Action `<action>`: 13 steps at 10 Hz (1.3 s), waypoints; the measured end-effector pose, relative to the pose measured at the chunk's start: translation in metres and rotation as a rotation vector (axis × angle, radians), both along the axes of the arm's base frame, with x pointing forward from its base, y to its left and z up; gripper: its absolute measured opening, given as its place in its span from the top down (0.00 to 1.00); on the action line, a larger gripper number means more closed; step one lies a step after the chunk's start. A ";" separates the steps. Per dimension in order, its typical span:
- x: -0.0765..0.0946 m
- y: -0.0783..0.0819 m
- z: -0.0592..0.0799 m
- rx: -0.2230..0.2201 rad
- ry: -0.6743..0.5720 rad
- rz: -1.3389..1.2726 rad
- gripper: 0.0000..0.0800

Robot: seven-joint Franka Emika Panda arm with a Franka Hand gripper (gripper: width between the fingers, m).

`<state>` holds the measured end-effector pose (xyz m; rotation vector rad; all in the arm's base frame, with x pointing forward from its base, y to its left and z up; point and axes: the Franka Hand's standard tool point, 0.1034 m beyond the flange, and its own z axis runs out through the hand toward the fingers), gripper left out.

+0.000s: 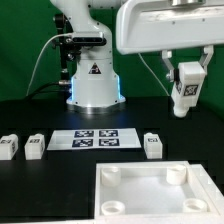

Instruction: Assemble one leg

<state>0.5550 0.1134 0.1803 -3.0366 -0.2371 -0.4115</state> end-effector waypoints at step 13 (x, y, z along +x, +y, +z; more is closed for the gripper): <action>0.065 0.010 -0.049 0.059 -0.340 0.026 0.64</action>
Offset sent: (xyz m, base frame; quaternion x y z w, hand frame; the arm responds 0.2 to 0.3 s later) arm 0.0238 0.0143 0.0177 -0.0954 0.1746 -0.0183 0.9798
